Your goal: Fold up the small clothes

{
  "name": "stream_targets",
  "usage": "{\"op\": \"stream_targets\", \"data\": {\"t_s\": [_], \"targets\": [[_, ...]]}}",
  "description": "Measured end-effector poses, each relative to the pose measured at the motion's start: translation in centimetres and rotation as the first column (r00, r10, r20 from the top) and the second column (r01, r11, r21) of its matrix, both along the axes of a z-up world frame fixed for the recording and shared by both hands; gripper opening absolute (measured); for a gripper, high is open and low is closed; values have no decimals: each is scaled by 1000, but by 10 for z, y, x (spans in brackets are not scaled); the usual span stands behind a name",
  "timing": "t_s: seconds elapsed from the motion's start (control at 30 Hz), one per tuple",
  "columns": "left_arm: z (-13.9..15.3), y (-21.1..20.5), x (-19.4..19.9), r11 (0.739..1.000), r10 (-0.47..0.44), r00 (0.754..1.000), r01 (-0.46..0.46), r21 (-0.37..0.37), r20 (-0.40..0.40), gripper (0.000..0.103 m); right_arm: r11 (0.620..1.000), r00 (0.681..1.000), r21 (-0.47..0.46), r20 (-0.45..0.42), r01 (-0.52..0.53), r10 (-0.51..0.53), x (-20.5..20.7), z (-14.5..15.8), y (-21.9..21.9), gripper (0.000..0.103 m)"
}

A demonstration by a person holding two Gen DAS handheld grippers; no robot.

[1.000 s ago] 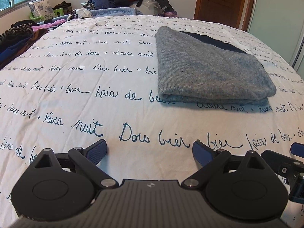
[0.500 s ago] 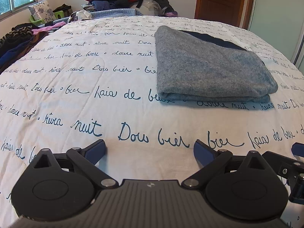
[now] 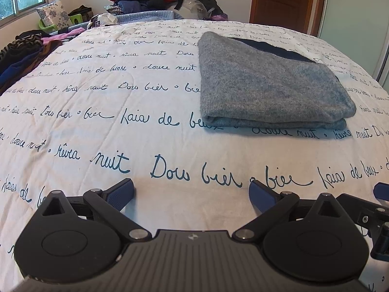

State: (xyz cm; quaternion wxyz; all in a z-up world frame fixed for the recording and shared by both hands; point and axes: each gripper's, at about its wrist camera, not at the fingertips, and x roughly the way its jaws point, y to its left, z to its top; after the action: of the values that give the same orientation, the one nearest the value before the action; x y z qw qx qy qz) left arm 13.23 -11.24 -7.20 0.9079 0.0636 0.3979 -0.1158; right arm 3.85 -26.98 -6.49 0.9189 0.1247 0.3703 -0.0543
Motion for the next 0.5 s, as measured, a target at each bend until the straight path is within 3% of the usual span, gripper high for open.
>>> {"op": "stream_targets", "data": {"t_s": [0.5], "targets": [[0, 0, -3, 1000, -3, 1000, 3, 12, 9, 100, 1000, 1000, -15, -2, -11, 11, -2, -3, 1, 96]]}}
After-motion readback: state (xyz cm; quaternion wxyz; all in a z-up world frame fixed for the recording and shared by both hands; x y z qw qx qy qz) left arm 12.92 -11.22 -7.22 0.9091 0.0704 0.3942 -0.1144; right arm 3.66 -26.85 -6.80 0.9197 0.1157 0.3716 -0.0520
